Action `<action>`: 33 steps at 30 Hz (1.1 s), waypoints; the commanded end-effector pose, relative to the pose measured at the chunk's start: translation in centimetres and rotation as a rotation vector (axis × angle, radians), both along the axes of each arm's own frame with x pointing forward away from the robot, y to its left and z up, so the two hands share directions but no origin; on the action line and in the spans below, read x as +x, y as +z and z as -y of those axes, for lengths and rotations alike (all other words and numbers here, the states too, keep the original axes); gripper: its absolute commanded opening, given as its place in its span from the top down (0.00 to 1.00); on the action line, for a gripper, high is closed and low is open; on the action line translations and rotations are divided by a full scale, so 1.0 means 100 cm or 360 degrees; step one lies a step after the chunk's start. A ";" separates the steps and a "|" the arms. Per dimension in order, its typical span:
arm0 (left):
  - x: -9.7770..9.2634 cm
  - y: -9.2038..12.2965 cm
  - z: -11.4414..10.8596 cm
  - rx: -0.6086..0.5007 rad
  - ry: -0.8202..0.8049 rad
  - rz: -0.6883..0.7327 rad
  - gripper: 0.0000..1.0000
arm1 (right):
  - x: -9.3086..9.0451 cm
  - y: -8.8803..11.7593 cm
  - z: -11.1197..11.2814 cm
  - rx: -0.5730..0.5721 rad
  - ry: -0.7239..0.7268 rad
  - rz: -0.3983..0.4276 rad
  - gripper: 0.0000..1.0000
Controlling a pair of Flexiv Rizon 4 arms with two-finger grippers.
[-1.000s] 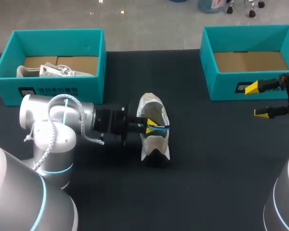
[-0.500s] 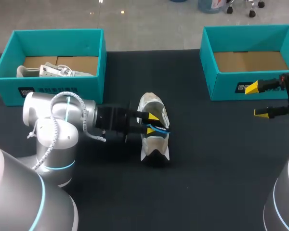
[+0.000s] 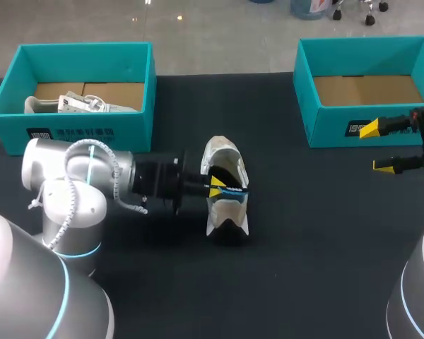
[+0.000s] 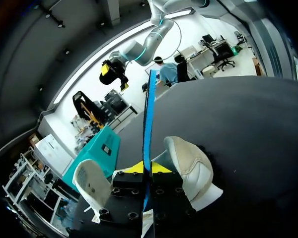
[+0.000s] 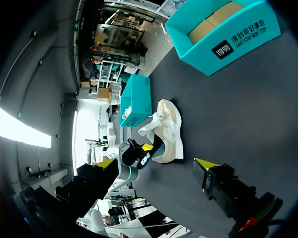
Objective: Take the shoe out of the shoebox, open the shoe tongue, remove and reinsert the insole, then place the shoe into the shoebox
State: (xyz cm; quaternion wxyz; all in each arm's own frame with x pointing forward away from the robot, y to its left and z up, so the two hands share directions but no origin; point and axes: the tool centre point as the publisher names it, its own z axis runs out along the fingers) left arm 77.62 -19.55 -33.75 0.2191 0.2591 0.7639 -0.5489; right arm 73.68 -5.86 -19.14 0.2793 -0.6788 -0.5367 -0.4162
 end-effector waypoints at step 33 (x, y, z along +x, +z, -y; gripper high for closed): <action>0.013 -0.013 0.009 0.0064 -0.0033 0.0053 1.00 | -0.001 0.000 -0.001 -0.0006 -0.0003 -0.0003 0.00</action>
